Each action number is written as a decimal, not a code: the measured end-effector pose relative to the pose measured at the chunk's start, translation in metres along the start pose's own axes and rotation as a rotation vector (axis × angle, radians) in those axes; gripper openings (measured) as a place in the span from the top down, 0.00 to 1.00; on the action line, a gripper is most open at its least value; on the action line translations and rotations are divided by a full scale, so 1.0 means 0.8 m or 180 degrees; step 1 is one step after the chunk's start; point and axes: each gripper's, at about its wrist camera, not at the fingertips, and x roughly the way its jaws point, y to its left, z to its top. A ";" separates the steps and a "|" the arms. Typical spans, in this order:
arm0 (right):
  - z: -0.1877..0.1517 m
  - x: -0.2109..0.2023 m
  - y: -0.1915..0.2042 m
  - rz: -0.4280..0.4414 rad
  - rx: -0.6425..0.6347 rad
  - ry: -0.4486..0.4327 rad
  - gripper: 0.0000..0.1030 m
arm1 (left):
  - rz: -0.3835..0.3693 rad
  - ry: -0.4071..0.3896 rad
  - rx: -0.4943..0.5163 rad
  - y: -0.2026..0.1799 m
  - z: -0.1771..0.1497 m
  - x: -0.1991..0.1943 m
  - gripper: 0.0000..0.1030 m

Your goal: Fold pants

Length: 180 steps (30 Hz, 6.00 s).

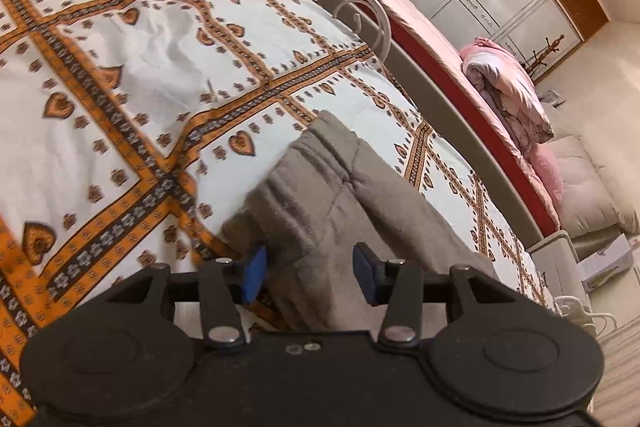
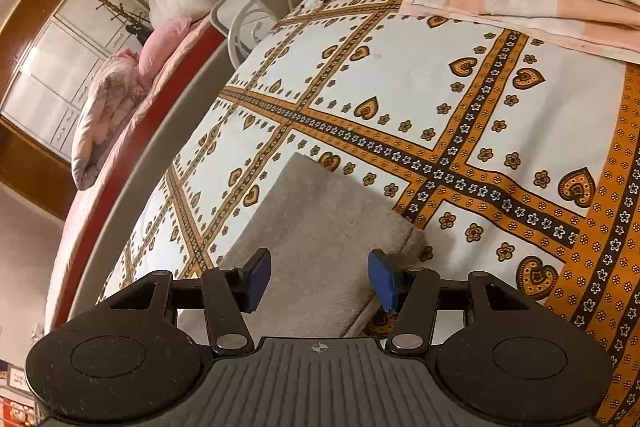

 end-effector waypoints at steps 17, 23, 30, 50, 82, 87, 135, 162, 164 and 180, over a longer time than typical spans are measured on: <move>-0.006 0.005 0.005 -0.0134 -0.0089 -0.0012 0.47 | -0.0276 -0.0189 -0.0189 0.004 0.009 0.019 0.84; -0.008 0.010 0.009 -0.0164 -0.0146 0.0010 0.47 | -0.0192 -0.0374 0.0121 -0.010 0.021 0.024 0.88; -0.008 0.012 0.009 -0.0140 -0.0168 0.0037 0.47 | 0.0174 -0.0250 0.0322 -0.004 0.017 0.035 0.88; -0.007 0.016 0.013 -0.0118 -0.0251 0.0057 0.47 | -0.0187 -0.0328 0.1549 -0.147 -0.021 0.038 0.65; -0.150 0.085 0.231 0.0561 -0.1973 0.0386 0.40 | 0.1071 -0.0347 0.2396 -0.186 -0.004 0.164 0.30; -0.187 0.143 0.233 0.0028 -0.2442 0.0680 0.40 | 0.1082 -0.0138 0.1899 -0.131 0.022 0.175 0.12; -0.039 -0.030 0.063 0.0187 -0.1276 -0.0182 0.20 | 0.0700 -0.0134 0.2680 -0.255 -0.110 0.089 0.08; -0.010 -0.003 -0.024 0.0065 -0.0155 0.0352 0.73 | 0.0922 0.0266 0.2139 -0.175 -0.099 0.109 0.06; -0.011 -0.002 -0.024 0.0081 -0.0148 0.0326 0.82 | 0.0930 0.0265 0.2148 -0.176 -0.099 0.110 0.06; -0.002 -0.013 -0.040 0.0060 0.0246 0.0394 0.84 | 0.0962 0.0257 0.2199 -0.181 -0.103 0.114 0.06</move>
